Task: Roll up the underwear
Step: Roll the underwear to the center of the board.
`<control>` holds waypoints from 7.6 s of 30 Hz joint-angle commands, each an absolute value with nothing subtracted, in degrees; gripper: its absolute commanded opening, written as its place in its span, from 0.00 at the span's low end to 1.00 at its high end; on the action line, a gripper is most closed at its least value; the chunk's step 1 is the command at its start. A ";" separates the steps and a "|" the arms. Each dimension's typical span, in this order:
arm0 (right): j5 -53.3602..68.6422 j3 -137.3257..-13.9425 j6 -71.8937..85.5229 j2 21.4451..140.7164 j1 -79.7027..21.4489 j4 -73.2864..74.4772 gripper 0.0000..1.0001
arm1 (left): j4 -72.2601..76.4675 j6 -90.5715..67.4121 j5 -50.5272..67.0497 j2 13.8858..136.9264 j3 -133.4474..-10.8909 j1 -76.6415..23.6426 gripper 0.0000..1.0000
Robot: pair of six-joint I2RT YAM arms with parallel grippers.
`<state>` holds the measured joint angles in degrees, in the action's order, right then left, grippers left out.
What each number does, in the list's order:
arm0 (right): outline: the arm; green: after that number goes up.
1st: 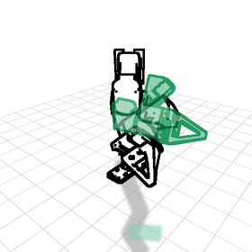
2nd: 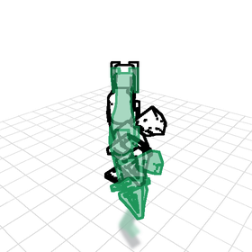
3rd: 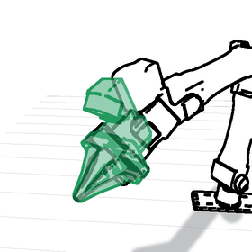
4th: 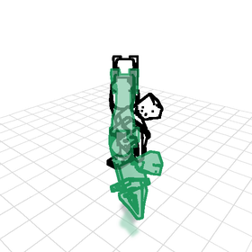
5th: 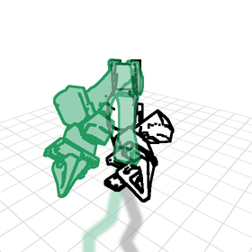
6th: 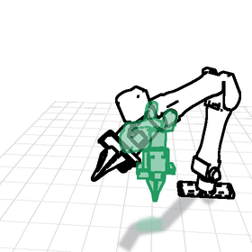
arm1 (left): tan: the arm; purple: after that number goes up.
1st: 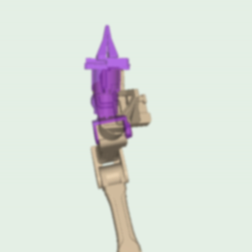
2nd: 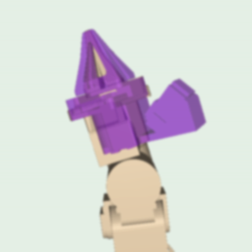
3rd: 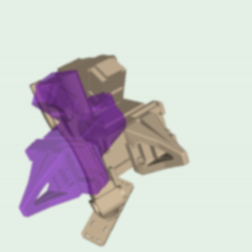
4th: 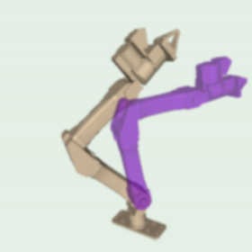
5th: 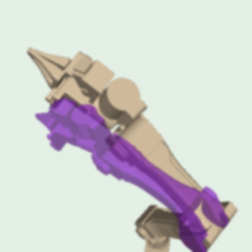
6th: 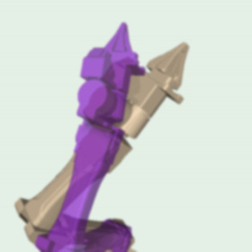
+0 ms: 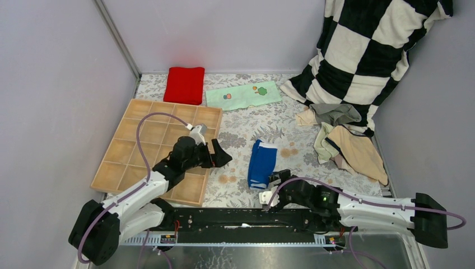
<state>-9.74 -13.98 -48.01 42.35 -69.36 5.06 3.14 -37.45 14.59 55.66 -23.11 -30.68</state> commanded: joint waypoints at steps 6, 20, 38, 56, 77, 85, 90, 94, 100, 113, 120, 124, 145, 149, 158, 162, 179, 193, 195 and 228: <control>-7.89 -12.81 -58.57 47.50 -70.49 -4.15 0.84 | 10.38 -36.95 18.49 55.53 -21.46 -30.41 0.99; -4.47 -12.36 -62.31 54.54 -70.66 -7.34 0.77 | 13.26 -37.92 17.83 57.77 -19.17 -30.41 0.99; -6.39 -13.74 -62.05 61.54 -70.66 -10.67 0.64 | 15.27 -39.05 19.19 58.64 -18.28 -30.41 0.99; -9.73 -14.32 -61.77 66.92 -70.66 -15.04 0.32 | 17.05 -39.94 20.63 59.04 -17.20 -30.41 0.99; 0.57 -22.46 -40.91 67.62 -68.70 -17.84 0.05 | 14.61 -40.49 23.40 54.59 -16.01 -30.41 0.99; 6.70 -24.12 -28.35 68.63 -65.37 -20.92 0.03 | 12.49 -40.43 23.24 53.96 -17.01 -30.50 0.99; 7.75 -22.73 -20.61 68.96 -64.80 -25.34 0.03 | 12.24 -39.68 23.84 56.04 -18.53 -30.49 0.99; 6.46 -20.22 -14.15 69.67 -64.26 -30.17 0.03 | 12.22 -39.34 23.67 57.74 -19.76 -30.82 0.99; 5.46 -16.73 -4.85 72.86 -63.90 -37.45 0.02 | 12.13 -38.90 23.21 58.94 -21.18 -31.40 0.99; 10.87 -13.19 14.20 76.53 -55.62 -47.77 0.00 | 12.61 -38.21 21.57 61.81 -21.71 -34.47 0.98; 13.66 -13.02 22.71 79.91 -51.78 -49.21 0.00 | 13.60 -37.89 21.07 64.47 -22.13 -35.71 0.98; 14.81 -13.61 26.10 82.98 -50.62 -49.43 0.00 | 13.62 -37.69 20.54 65.72 -22.73 -36.40 0.97; 13.27 -23.28 35.16 88.39 -44.71 -25.34 0.00 | 17.75 -36.18 14.54 74.03 -23.84 -39.20 0.88; 13.62 -23.11 35.36 88.42 -44.47 -24.97 0.00 | 20.78 -36.41 14.47 76.11 -23.50 -39.28 0.83; 14.49 -24.12 35.19 88.07 -43.86 -22.93 0.00 | 26.87 -36.35 16.02 81.30 -22.73 -40.52 0.77; 14.50 -24.36 34.74 88.00 -43.69 -22.08 0.00 | 29.56 -36.91 16.35 83.45 -22.84 -40.57 0.70; 14.03 -25.98 32.19 86.28 -43.41 -19.52 0.16 | 33.25 -37.83 19.59 87.91 -22.78 -41.56 0.14; 6.59 -25.68 19.77 65.71 -43.41 -11.24 0.62 | 27.00 -37.61 17.58 86.90 -23.96 -41.52 0.00; 5.16 -24.09 15.56 63.06 -43.42 -12.48 0.64 | 25.26 -37.92 17.29 86.40 -24.23 -41.57 0.00; -10.47 -12.06 -51.35 73.68 -76.55 -43.79 0.72 | 8.58 -50.92 17.76 82.31 -29.56 -40.91 0.00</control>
<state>-9.50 -11.03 -47.70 70.48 -75.99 -37.65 9.63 -48.77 15.64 81.76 -28.95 -41.25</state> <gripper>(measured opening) 0.729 0.033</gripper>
